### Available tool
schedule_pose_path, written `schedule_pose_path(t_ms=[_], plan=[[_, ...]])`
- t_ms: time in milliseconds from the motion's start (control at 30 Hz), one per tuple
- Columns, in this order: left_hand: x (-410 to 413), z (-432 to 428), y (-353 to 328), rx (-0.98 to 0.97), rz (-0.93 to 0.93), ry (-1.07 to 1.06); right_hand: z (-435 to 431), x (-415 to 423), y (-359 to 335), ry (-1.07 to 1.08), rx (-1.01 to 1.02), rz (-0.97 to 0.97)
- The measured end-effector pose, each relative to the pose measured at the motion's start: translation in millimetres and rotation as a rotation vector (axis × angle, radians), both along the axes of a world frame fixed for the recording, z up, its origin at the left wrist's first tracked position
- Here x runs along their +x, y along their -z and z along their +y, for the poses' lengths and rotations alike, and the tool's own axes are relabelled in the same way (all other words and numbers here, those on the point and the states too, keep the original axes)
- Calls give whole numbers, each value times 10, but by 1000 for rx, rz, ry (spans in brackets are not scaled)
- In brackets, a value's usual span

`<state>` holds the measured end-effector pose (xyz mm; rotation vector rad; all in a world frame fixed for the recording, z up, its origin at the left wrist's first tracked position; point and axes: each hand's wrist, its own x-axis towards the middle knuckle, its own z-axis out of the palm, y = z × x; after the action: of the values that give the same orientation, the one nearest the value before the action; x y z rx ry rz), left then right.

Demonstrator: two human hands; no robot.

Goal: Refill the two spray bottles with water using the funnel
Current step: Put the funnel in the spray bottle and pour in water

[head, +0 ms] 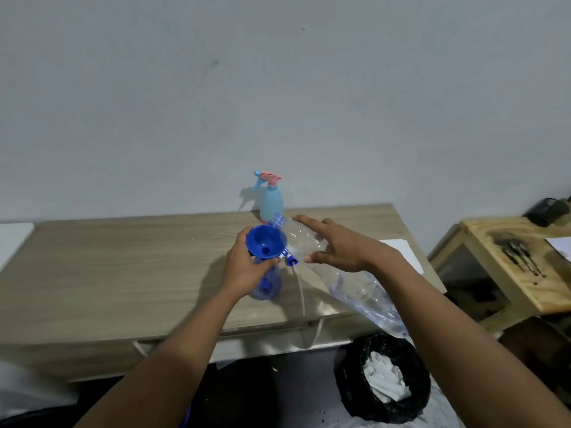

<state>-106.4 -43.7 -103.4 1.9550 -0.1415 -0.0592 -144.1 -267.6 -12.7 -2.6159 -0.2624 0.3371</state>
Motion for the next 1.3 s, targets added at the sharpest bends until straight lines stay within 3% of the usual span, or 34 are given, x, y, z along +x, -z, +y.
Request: schedule_pose_path(t_ms=[433,1033,1300], plan=[[-18,-10,-13,-9,7,-11,51,-14,-197,-24,-201,167],[8,-8,16,-19,-2,-12,87,-15,-319,-52,-268,192],[19,-7,22,-18,-10,-12,-7,3,-201,-43,-193,161]])
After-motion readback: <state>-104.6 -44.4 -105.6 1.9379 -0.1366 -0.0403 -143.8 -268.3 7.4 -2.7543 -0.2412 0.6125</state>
